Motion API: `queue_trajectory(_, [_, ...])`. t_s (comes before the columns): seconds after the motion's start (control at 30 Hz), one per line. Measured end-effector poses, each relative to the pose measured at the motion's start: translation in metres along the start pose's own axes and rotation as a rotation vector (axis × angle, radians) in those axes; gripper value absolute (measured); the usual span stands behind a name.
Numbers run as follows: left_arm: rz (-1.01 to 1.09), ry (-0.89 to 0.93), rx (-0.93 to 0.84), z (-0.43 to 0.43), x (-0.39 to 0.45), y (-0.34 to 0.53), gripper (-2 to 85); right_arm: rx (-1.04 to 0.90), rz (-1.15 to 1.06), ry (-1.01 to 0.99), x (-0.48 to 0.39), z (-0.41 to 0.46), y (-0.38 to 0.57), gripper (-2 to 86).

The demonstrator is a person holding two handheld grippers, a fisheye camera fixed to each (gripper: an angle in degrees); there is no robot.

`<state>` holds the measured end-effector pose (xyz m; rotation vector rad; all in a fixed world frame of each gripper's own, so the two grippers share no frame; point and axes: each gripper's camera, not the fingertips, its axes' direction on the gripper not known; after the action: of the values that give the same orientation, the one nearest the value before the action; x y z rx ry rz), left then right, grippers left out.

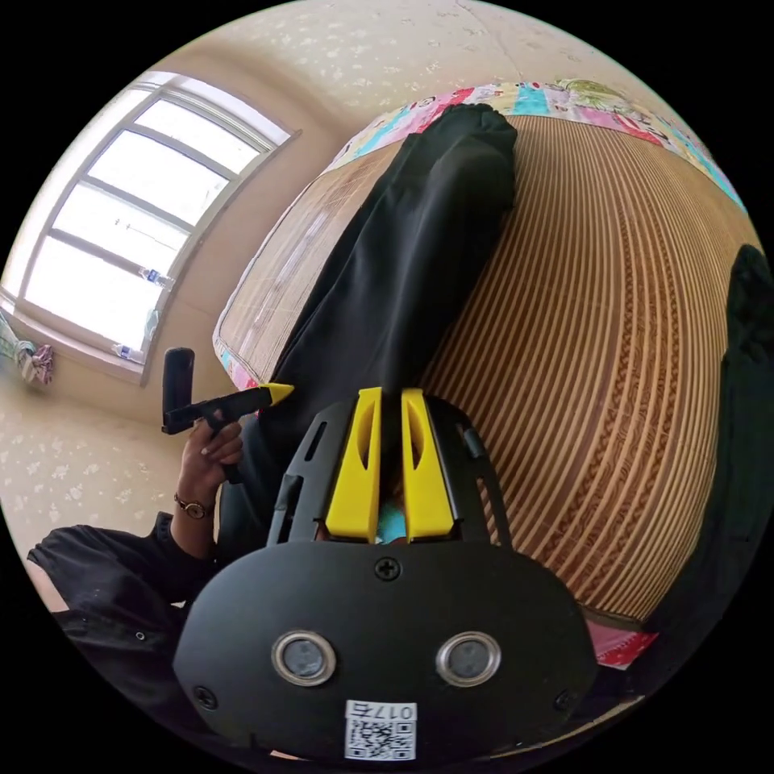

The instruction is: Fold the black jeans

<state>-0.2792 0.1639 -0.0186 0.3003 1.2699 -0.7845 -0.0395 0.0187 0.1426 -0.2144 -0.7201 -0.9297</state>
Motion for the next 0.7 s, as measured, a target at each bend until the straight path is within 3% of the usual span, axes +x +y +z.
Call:
queue_trajectory(0.17, [-0.058, 0.006, 0.081, -0.012, 0.004, 0.028, 9.1, -0.074, 0.044, 0.080, 0.019, 0.002, 0.024, 3.8])
queue_trajectory(0.3, [0.116, -0.192, 0.348, -0.050, 0.061, 0.055, 12.2, 0.048, 0.096, 0.153, 0.018, -0.019, 0.025, 3.4])
queue_trajectory(0.37, [0.207, -0.191, 0.387, -0.049, 0.079, 0.053, 11.4, 0.117, 0.082, 0.200, 0.006, -0.031, 0.015, 3.0])
queue_trajectory(0.6, [0.197, -0.322, 0.086, 0.024, 0.073, 0.020, 11.0, 0.103, -0.043, 0.165, -0.053, -0.005, -0.065, 3.6])
queue_trajectory(0.7, [0.178, -0.311, 0.103, 0.022, 0.069, 0.034, 11.6, 0.097, -0.127, 0.237, -0.087, 0.026, -0.098, 4.9])
